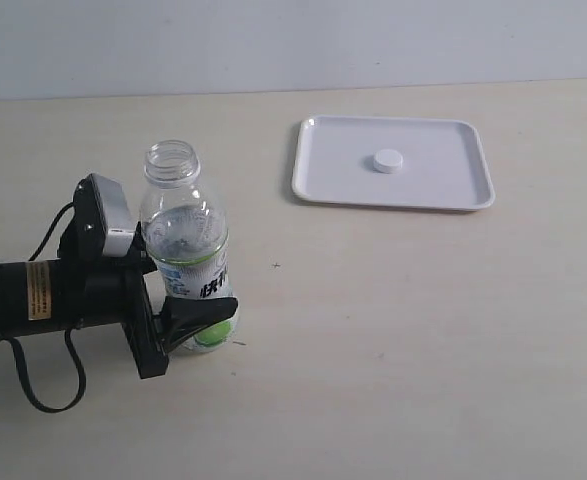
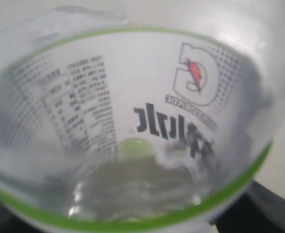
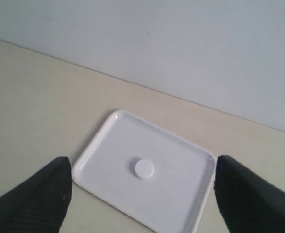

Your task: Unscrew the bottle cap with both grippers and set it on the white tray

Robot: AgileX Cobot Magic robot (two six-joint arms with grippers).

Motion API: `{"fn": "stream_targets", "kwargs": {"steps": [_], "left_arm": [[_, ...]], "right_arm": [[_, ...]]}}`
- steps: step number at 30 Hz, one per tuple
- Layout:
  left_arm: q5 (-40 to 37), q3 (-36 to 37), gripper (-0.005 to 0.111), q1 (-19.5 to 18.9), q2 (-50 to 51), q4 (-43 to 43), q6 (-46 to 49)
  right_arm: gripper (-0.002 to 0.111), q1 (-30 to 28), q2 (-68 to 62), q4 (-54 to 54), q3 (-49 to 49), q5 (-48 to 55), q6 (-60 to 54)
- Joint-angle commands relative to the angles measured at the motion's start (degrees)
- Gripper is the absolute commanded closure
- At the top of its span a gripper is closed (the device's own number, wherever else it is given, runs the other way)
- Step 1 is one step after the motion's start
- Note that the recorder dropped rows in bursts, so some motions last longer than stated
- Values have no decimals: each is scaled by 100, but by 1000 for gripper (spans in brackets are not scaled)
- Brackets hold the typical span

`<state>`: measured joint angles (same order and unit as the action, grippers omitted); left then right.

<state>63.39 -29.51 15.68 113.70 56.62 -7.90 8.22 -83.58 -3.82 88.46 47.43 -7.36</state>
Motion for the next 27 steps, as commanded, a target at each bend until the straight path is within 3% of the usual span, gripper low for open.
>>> {"fn": "stream_targets", "kwargs": {"steps": [1, 3, 5, 6, 8, 19, 23, 27], "left_arm": [[-9, 109, 36, 30, -30, -72, 21], [-105, 185, 36, 30, -112, -118, 21], [-177, 288, 27, 30, -209, -197, 21], [-177, 367, 17, 5, -248, -329, 32], [-177, 452, 11, -126, -312, -310, 34], [-186, 1254, 11, -321, -942, -292, 45], [-197, 1454, 22, -321, -997, -438, 34], [-208, 1588, 51, -321, -1013, -499, 34]], "right_arm": [[33, -17, 517, -72, -8, 399, -6], [33, -17, 780, -72, -21, 619, -36], [33, -17, 1084, -90, -229, 683, -271], [33, -17, 1341, -261, -454, 588, -338], [33, -17, 1718, -458, -776, 337, -403], [33, -17, 3165, -978, -1378, 306, -563], [35, -17, 3385, -1234, -1401, 727, -697], [50, -17, 3711, -1582, -1730, 735, -915]]}}
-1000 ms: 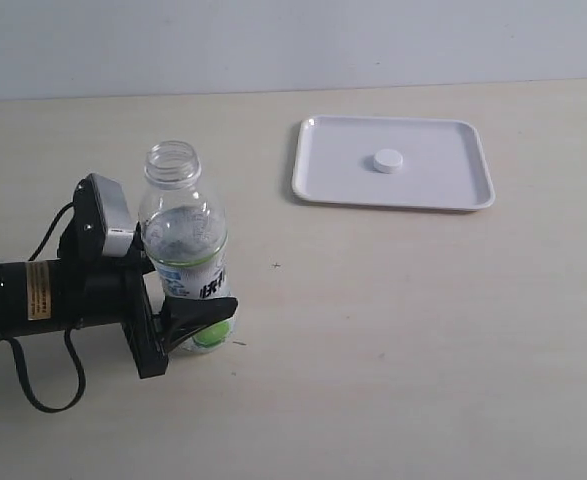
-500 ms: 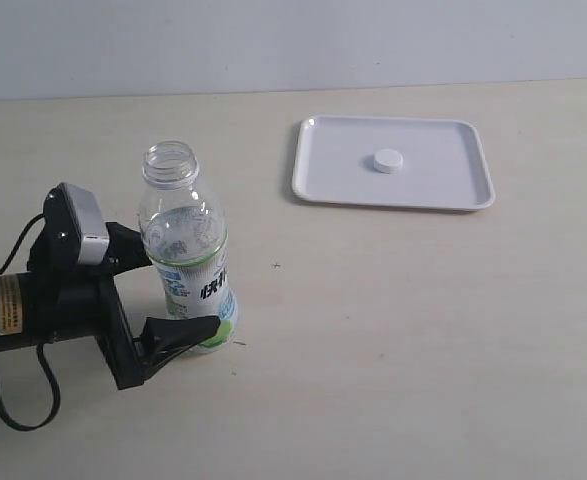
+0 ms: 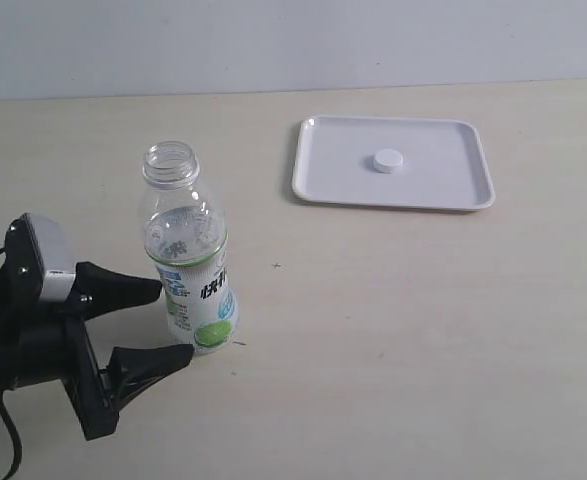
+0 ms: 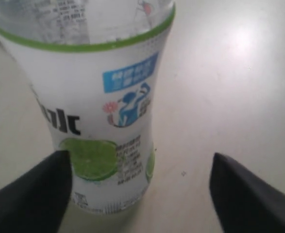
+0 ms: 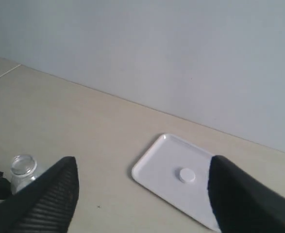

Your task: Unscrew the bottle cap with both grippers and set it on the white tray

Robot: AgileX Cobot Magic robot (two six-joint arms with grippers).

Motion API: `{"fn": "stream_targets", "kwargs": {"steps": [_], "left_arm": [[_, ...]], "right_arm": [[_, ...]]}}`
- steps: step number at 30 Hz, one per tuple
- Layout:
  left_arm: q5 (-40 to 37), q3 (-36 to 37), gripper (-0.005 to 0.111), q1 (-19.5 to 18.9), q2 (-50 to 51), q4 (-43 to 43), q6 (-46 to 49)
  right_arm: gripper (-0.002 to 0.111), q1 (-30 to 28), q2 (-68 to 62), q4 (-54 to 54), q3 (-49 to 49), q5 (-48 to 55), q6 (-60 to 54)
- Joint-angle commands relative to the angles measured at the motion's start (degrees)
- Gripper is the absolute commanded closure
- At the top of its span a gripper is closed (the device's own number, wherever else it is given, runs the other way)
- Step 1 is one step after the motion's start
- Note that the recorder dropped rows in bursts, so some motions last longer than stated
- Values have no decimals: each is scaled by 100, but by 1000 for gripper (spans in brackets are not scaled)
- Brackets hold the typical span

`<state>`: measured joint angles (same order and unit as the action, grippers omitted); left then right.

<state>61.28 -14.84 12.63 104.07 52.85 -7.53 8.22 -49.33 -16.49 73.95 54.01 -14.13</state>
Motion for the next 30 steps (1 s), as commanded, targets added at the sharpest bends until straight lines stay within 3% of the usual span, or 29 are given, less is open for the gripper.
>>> {"fn": "stream_targets", "kwargs": {"steps": [1, 7, 11, 23, 30], "left_arm": [[2, 148, 60, -16, -50, -122, -2], [2, 343, 107, -16, -209, -403, -14], [26, 468, 107, -16, -555, -471, -13], [53, 1464, 107, -16, -2284, -1774, -375], [-192, 1484, 107, -16, -3443, -2206, -1079]], "right_arm": [[55, -17, 394, -371, -397, 51, -264], [90, -17, 1044, -736, -1407, -100, -702], [108, -17, 1468, -1239, -2266, -636, -1151], [108, -17, 2268, -3069, -4613, -2832, -3007], [108, -17, 2268, -5079, -5482, -3443, -5328]]}}
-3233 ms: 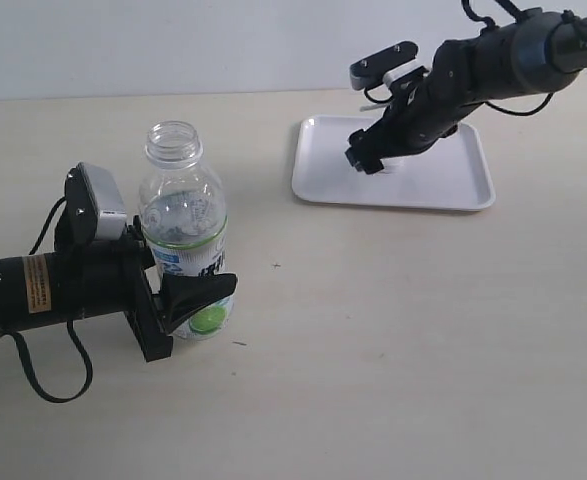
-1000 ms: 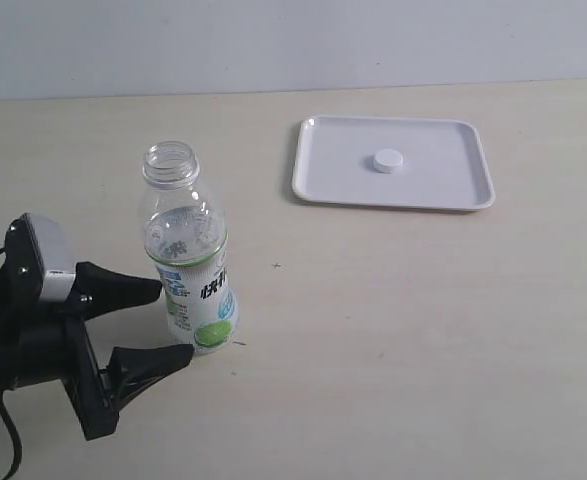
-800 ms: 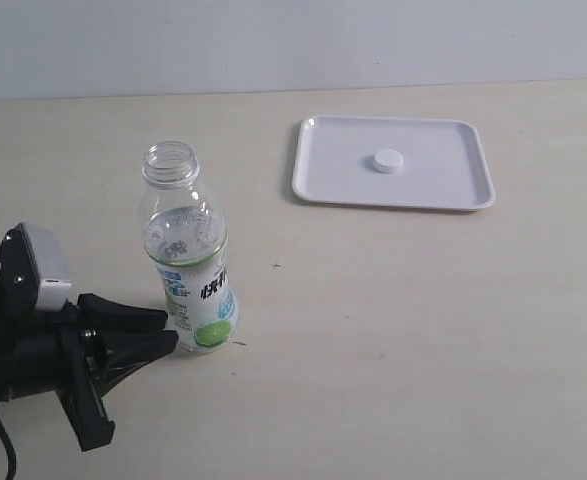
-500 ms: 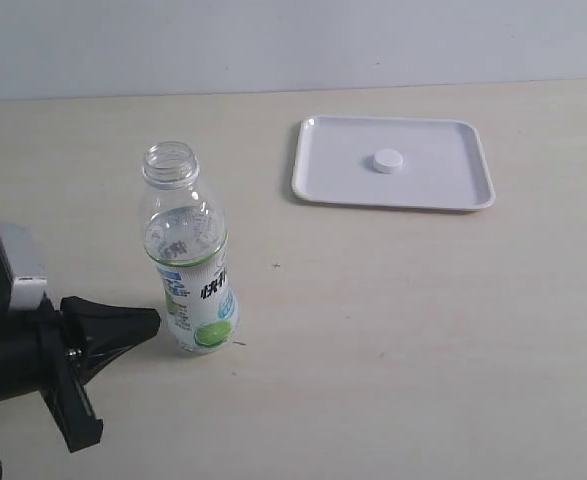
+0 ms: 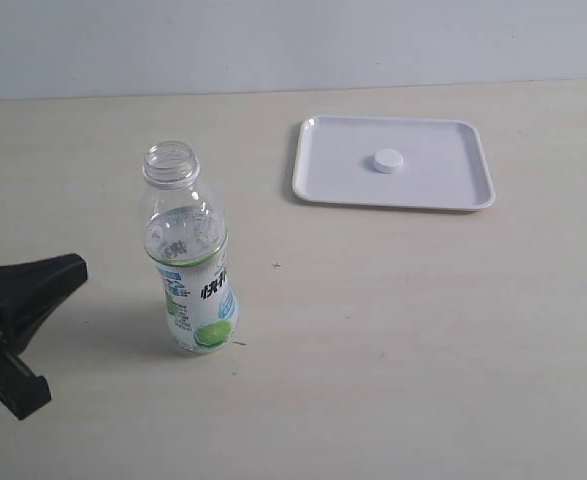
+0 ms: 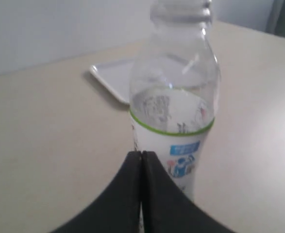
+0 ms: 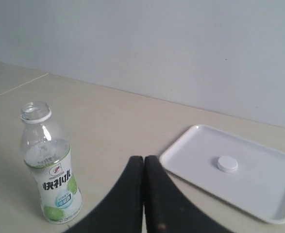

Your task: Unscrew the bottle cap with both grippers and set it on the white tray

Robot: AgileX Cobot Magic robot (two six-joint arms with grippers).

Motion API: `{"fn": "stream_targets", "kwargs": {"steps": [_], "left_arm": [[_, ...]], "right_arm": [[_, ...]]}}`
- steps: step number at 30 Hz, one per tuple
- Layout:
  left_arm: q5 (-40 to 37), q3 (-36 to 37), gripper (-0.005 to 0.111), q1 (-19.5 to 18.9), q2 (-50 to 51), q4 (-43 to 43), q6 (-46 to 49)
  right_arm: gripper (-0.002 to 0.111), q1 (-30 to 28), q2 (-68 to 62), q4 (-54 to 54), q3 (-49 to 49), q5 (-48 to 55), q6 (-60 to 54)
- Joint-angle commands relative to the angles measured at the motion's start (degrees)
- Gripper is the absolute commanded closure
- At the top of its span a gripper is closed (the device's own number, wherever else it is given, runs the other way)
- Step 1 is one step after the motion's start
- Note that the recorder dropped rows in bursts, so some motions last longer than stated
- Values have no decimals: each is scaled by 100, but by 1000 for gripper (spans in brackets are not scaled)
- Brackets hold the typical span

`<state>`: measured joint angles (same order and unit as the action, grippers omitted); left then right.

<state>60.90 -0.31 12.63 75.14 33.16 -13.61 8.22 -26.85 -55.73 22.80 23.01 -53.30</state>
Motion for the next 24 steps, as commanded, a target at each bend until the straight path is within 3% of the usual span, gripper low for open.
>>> {"fn": "stream_targets", "kwargs": {"steps": [1, 5, 8, 14, 24], "left_arm": [[-198, 31, 107, -16, -696, -252, -567], [-492, 31, 107, -16, -1418, -252, -888], [-1092, 31, 107, -16, -1941, -252, -1002], [-2504, 31, 107, -16, -3089, -202, -1418], [-3595, 31, 107, -4, -5059, 711, -2481]], "right_arm": [[108, -17, 19, -1466, -429, -343, -1748], [108, -17, 19, -2313, -697, -195, -3093], [108, -17, 19, -2365, -853, 170, -3469], [108, -17, 19, -2354, -979, 569, -3650], [108, -17, 19, -2512, -979, -46, -3596]]}}
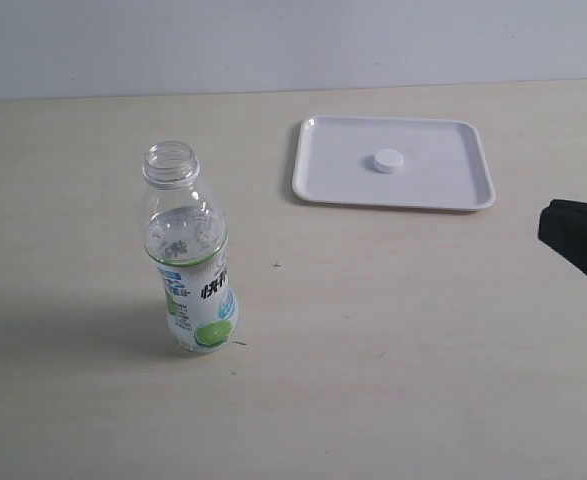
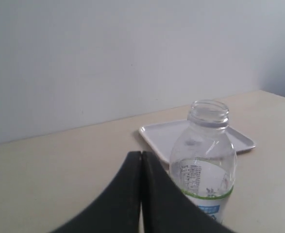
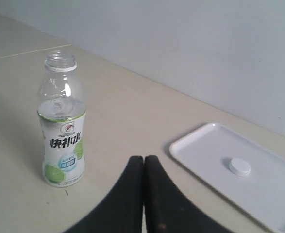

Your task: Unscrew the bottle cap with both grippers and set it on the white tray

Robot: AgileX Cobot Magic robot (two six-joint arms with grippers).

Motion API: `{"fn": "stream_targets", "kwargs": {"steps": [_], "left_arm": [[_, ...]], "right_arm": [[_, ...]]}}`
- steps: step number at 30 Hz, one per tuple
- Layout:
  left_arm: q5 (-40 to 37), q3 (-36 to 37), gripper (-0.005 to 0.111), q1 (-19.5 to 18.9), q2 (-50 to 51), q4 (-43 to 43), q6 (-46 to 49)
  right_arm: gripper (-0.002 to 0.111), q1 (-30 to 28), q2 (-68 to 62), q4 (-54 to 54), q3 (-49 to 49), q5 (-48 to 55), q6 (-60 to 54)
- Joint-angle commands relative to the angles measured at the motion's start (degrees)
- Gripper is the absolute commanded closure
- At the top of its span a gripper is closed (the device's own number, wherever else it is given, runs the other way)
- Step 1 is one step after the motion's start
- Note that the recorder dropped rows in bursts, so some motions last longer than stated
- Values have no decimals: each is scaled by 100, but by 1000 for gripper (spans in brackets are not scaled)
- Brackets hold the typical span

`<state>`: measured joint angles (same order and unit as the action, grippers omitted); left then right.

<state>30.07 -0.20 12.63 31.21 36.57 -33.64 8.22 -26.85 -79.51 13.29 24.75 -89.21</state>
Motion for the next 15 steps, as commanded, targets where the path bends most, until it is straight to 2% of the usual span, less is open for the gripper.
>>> {"fn": "stream_targets", "kwargs": {"steps": [1, 6, 15], "left_arm": [[-738, 20, 107, -4, -868, 415, -617], [-1642, 20, 107, -4, -1745, 883, -1396], [-1955, 20, 107, -4, -3084, 2302, -2836]], "right_arm": [[108, -17, 19, -145, -28, -232, -6], [108, -17, 19, -145, -28, -232, -6], [108, -17, 19, -146, -28, -209, 42]]}}
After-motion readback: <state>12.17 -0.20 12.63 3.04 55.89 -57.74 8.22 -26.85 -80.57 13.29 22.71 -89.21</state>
